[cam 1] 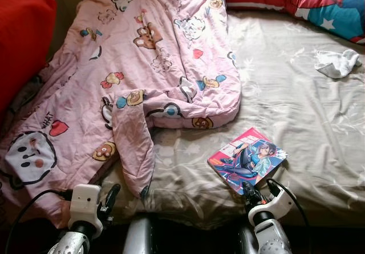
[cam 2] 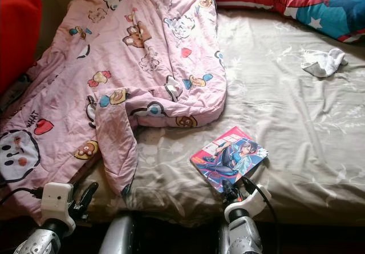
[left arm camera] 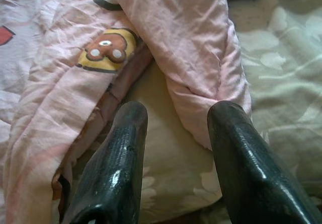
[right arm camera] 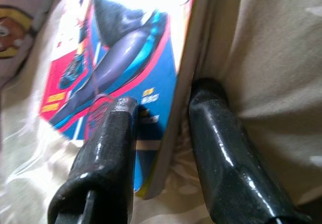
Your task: Clean up the room
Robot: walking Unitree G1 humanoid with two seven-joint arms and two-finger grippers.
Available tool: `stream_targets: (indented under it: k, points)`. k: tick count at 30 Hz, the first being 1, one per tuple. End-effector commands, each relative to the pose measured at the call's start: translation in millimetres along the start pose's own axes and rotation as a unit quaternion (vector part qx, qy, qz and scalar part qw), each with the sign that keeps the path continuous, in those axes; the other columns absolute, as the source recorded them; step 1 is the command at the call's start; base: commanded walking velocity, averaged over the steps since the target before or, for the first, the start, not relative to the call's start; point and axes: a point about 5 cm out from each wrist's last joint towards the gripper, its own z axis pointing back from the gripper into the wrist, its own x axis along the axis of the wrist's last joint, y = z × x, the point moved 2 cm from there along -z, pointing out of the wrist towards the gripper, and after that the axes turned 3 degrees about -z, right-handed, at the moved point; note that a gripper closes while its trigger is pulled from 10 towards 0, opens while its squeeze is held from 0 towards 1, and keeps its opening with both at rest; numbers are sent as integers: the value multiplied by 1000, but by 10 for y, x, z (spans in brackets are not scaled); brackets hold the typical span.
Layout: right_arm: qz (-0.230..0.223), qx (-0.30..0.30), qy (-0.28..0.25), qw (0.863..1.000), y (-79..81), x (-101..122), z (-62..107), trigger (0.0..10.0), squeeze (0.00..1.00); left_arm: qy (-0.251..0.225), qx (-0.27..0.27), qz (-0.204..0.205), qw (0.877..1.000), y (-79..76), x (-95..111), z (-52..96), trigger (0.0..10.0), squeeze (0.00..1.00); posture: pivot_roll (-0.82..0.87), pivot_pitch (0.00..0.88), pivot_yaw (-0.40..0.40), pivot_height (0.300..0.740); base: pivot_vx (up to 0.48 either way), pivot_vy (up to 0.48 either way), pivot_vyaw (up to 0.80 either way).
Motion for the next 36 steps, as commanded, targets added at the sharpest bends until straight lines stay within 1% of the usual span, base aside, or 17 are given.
stream_targets:
  k: [1, 2, 5, 12, 14, 15, 22, 27, 30, 31, 32, 33, 34, 36]
  points:
    - [-23, 22, 56, 998, 88, -300, 27, 10000, 0, 21, -1, -12, 1000, 17, -64, 74, 10000, 0, 132, 376, 99, 579, 0, 0, 0]
    - [-26, 35, 62, 997, 137, -316, 12, 10000, 0, 23, -2, -12, 1000, 12, -67, 89, 10000, 0, 136, 383, 99, 579, 0, 0, 0]
    - [-30, 47, 67, 996, 201, -332, -12, 10000, 0, 26, -3, -13, 1000, 1, -72, 113, 10000, 0, 140, 388, 100, 579, 0, 0, 0]
    - [-37, 57, 69, 995, 266, -336, -43, 10000, 0, 30, -4, -14, 999, -14, -75, 147, 10000, 0, 147, 397, 99, 579, 0, 0, 0]
    - [-40, 61, 67, 995, 288, -325, -55, 471, 0, 32, -4, -15, 999, -12, -81, 153, 10000, 0, 146, 398, 98, 579, 0, 0, 0]
    - [-38, 61, 66, 995, 288, -321, -56, 0, 0, 33, -4, -15, 999, -13, -84, 154, 10000, 0, 144, 397, 98, 579, 0, 0, 0]
    - [-31, 45, 53, 997, 190, -263, -28, 0, 0, 33, -4, -15, 999, -17, -95, 126, 10000, 0, 136, 383, 95, 579, 0, 0, 0]
    - [-21, 22, 35, 999, 114, -199, -15, 0, 0, 32, -4, -16, 999, -18, -100, 96, 10000, 0, 131, 373, 95, 579, 0, 0, 0]
    - [4, 0, 17, 1000, 61, -134, -9, 0, 0, 31, -3, -16, 999, -17, -100, 71, 10000, 0, 127, 364, 91, 579, 0, 0, 0]
    - [4, 0, 17, 1000, 61, -134, -9, 0, 0, 31, -3, -16, 999, -17, -100, 71, 10000, 0, 127, 364, 91, 579, 0, 0, 0]
    - [26, -13, 2, 1000, 37, -83, -6, 0, 0, 30, -2, -16, 999, -15, -99, 53, 10000, 0, 125, 357, 88, 579, 0, 0, 0]
    - [26, -13, 2, 1000, 37, -83, -6, 0, 0, 30, -2, -16, 999, -15, -99, 53, 10000, 0, 125, 357, 88, 579, 0, 0, 0]
    - [38, -19, -13, 999, 27, -35, -4, 0, 0, 29, -1, -16, 999, -11, -96, 39, 10000, 0, 122, 352, 87, 579, 0, 0, 0]
    - [53, -20, -25, 998, 28, 2, 0, 0, 0, 28, 0, -16, 999, -9, -96, 23, 10000, 0, 116, 347, 84, 579, 0, 0, 0]
